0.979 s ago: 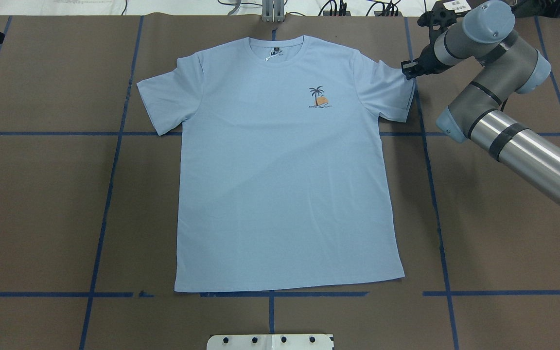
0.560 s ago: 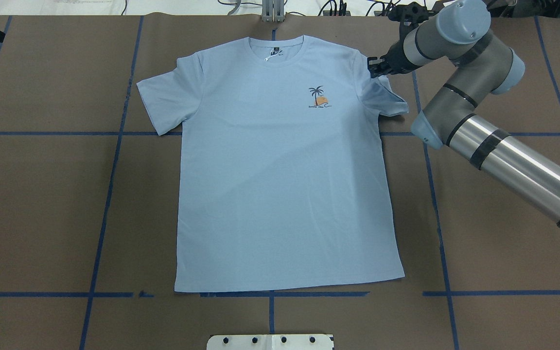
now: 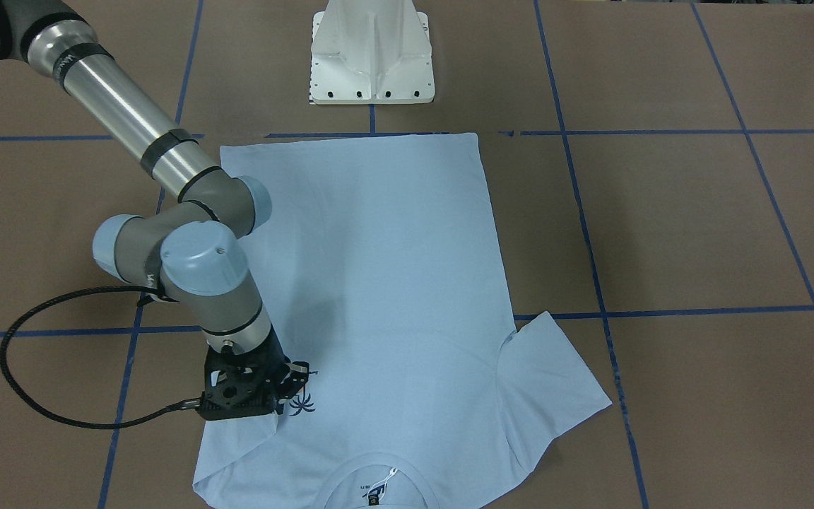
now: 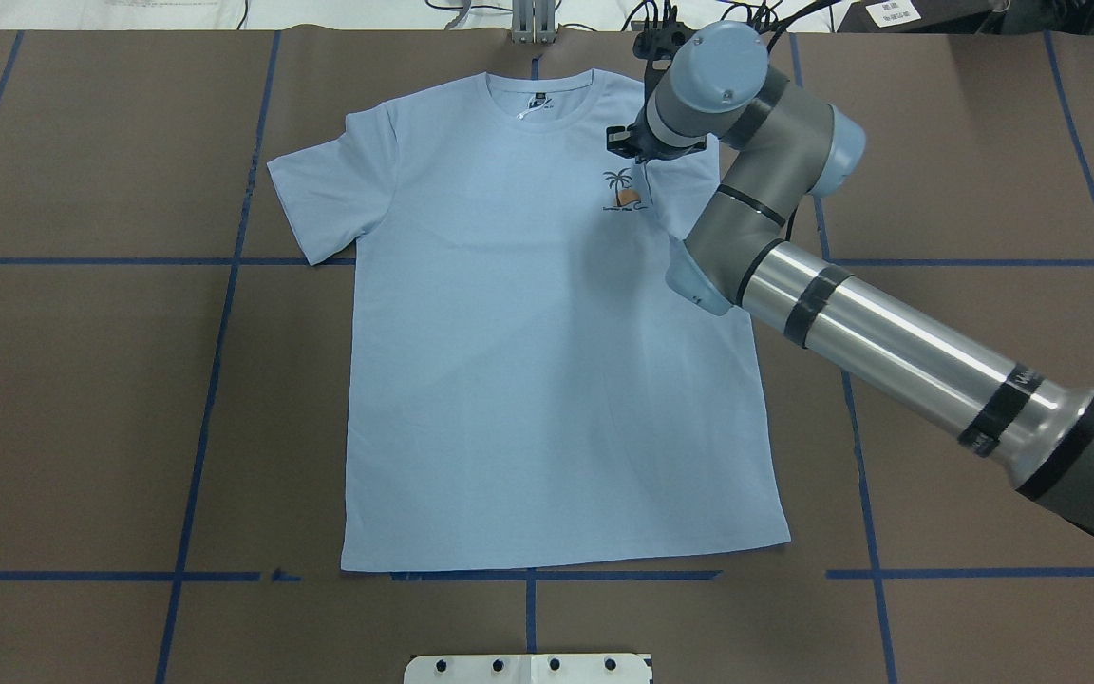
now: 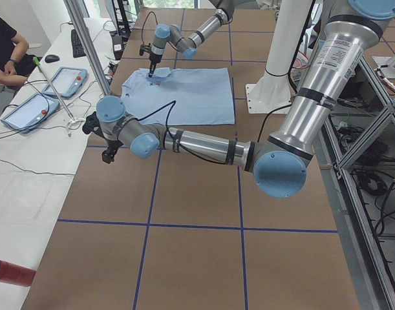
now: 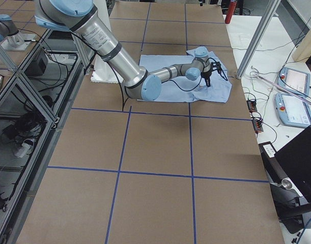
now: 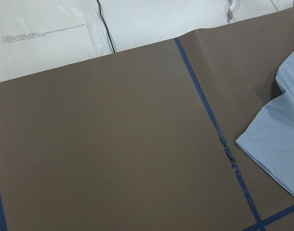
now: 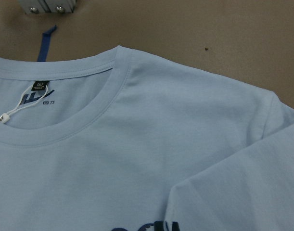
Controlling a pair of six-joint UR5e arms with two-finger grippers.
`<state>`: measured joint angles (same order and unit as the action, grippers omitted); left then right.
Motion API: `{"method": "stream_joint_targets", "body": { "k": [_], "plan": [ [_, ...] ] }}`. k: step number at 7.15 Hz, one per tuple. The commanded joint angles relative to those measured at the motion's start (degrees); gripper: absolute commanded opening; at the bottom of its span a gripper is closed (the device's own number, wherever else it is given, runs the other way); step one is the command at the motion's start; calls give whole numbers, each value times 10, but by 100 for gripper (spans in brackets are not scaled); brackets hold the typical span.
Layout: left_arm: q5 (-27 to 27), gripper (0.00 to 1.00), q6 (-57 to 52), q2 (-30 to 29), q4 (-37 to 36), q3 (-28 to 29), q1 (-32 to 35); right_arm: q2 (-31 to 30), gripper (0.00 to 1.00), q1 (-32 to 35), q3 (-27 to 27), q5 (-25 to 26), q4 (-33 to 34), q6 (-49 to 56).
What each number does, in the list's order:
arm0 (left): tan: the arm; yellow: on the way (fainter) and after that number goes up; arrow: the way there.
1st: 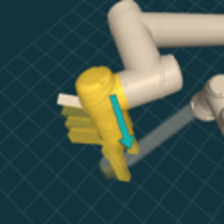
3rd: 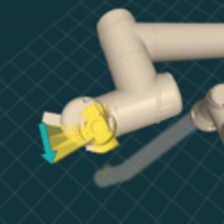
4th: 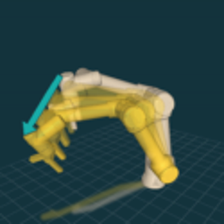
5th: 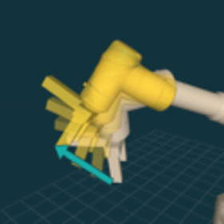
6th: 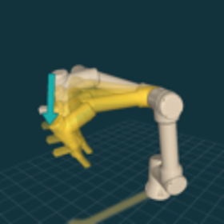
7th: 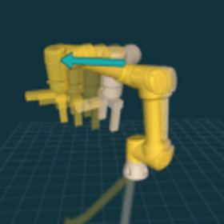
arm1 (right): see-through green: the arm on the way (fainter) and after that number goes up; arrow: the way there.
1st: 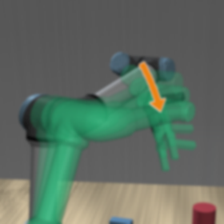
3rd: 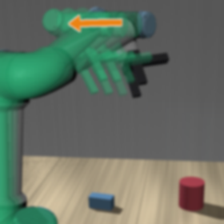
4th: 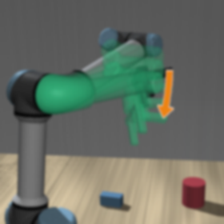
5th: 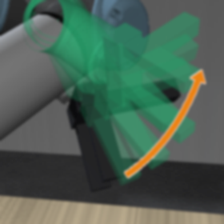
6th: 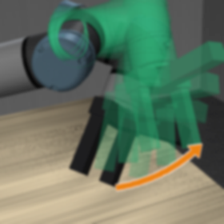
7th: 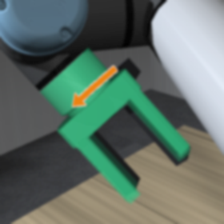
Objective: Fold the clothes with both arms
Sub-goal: 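Fold the grasped sleeve inward across the shirt body with the right gripper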
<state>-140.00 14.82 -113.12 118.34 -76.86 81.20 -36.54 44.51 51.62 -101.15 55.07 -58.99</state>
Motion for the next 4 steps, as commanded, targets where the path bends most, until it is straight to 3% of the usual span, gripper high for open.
{"method": "stream_joint_targets", "body": {
  "k": [1, 2, 4],
  "plan": [
    [0, 100, 1, 0, 1, 0, 2, 31, 46, -11, -40, 28, 2, -1],
    [0, 100, 3, -2, 1, 0, 2, 31, 99, -9, -42, 31, -22, -1],
    [3, 100, 6, -14, 14, 8, -5, 40, 100, 19, -37, -9, -22, -17]
  ]
}}
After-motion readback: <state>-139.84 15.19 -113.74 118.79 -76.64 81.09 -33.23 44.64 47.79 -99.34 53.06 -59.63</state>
